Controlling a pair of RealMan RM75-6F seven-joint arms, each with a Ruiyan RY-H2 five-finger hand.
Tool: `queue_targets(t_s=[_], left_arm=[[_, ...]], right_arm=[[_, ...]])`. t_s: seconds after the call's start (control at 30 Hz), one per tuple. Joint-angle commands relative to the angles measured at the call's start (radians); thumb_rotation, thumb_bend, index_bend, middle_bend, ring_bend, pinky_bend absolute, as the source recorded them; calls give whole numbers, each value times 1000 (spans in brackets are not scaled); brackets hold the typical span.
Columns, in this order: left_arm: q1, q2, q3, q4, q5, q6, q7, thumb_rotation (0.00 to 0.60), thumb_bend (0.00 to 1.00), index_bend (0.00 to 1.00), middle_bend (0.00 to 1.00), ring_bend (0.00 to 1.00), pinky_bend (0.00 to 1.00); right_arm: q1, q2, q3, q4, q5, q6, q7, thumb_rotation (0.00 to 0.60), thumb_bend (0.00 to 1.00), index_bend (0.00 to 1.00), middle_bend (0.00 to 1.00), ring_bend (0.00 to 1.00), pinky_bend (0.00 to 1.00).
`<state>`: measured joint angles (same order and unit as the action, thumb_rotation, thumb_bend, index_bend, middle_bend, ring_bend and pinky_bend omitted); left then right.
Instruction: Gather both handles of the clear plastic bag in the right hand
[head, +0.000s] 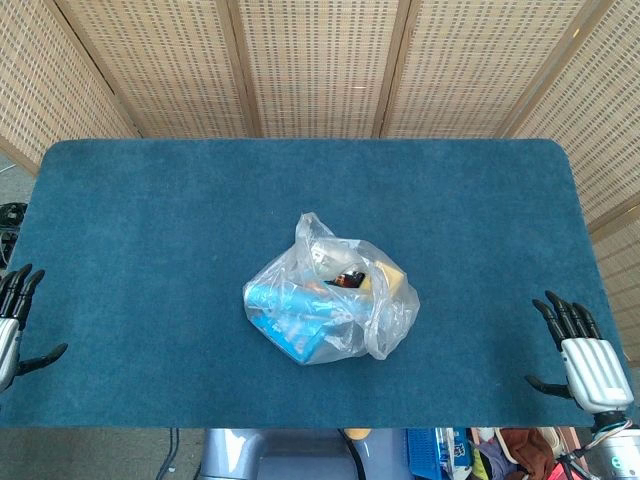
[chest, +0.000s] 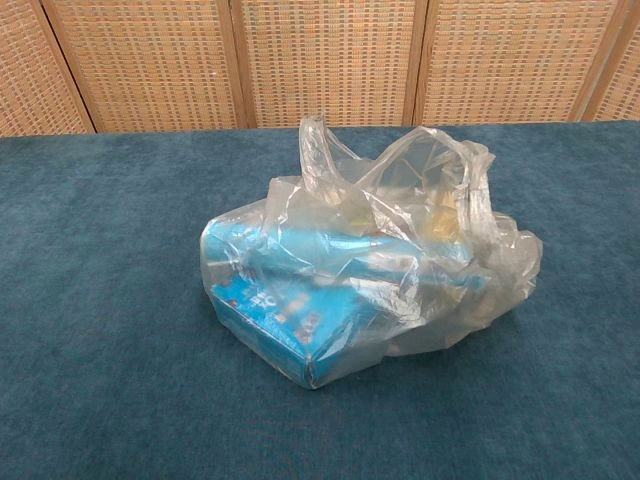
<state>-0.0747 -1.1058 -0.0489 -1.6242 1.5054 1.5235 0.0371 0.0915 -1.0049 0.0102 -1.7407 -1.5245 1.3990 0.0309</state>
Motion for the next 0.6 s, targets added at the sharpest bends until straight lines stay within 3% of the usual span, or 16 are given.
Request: queue_targets(t_s=[0.03,0.2,0.33,0.5,0.6], left_arm=[[1,1,0,-1,0,1,-1,600,42,0,0,0,0],[3,3,0,-1,0,3,-5,600,43,0,0,0,0],[2,7,-1,-6,0,3,-11,600,42,0,0,0,0],[-1,7,-4,-8,-8,-4,-7,600,41,0,0,0,0],[-8,4,-14,-8,-27,-15,1,600,44,0,0,0,0]], right_arm=[[-3,-11,8,6,-8,21,3,600,0,0,0,0,0],[-13,-46,16,49,-53,80,37,600,0,0,0,0,0],[5,-44,0,51,-69,40,105,600,0,8,0,0,0],[100,4,-36,22,-131,-120,334,600,0,35,43,0,0],[220,49,-67,6,-225,-261,602,600,0,41,51,0,0]])
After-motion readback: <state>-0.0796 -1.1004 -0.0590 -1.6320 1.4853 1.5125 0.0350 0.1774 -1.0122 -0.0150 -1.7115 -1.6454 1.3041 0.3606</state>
